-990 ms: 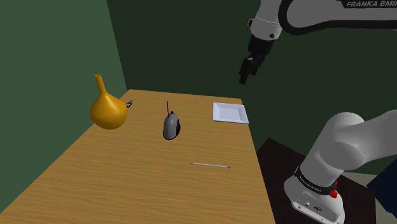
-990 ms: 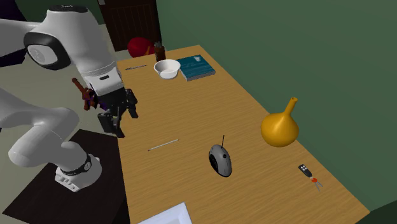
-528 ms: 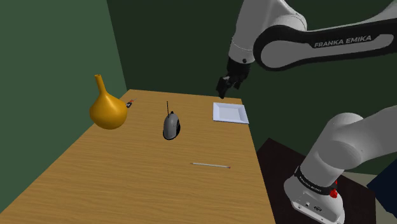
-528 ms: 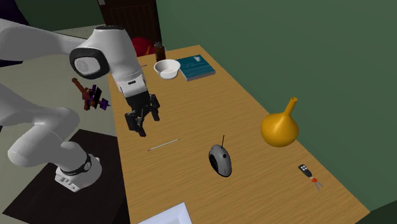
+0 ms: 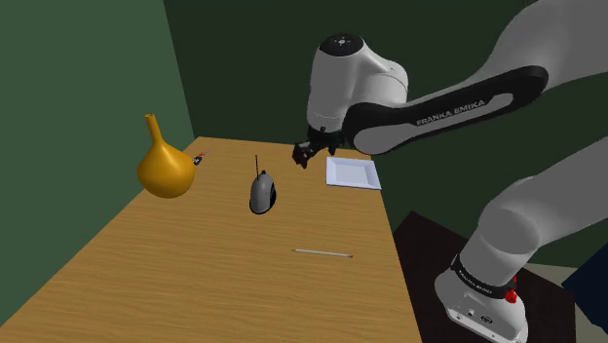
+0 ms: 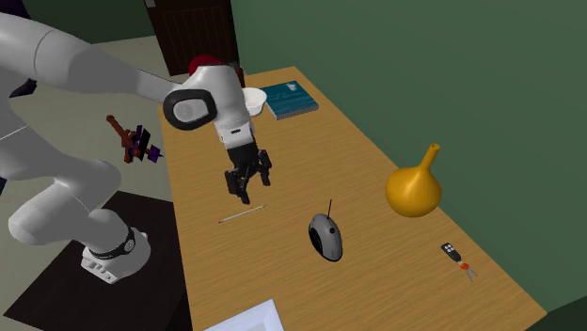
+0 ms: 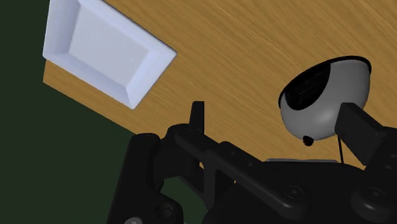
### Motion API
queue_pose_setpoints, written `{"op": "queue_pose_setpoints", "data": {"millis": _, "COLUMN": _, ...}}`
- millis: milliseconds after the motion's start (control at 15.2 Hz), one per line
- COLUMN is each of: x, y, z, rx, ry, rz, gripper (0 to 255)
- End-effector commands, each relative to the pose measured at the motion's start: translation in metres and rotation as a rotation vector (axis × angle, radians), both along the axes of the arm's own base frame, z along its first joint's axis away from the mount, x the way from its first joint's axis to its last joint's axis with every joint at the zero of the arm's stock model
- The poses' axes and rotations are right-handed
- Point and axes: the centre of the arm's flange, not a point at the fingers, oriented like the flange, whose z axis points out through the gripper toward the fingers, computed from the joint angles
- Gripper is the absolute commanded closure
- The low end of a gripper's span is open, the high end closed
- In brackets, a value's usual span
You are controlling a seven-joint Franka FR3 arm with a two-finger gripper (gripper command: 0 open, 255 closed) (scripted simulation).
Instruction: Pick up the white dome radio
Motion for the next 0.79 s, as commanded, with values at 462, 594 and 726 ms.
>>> {"op": "queue_pose_setpoints", "data": {"millis": 462, "x": 0.086, "y": 0.059, "z": -0.076, "rx": -0.062, "ry": -0.130, "rz": -0.196, "gripper": 0}}
{"op": "queue_pose_setpoints", "data": {"millis": 594, "x": 0.107, "y": 0.068, "z": -0.092, "rx": -0.077, "ry": -0.158, "rz": -0.238, "gripper": 0}}
{"op": "queue_pose_setpoints", "data": {"millis": 726, "x": 0.129, "y": 0.077, "z": -0.107, "rx": -0.092, "ry": -0.186, "rz": -0.281, "gripper": 0}}
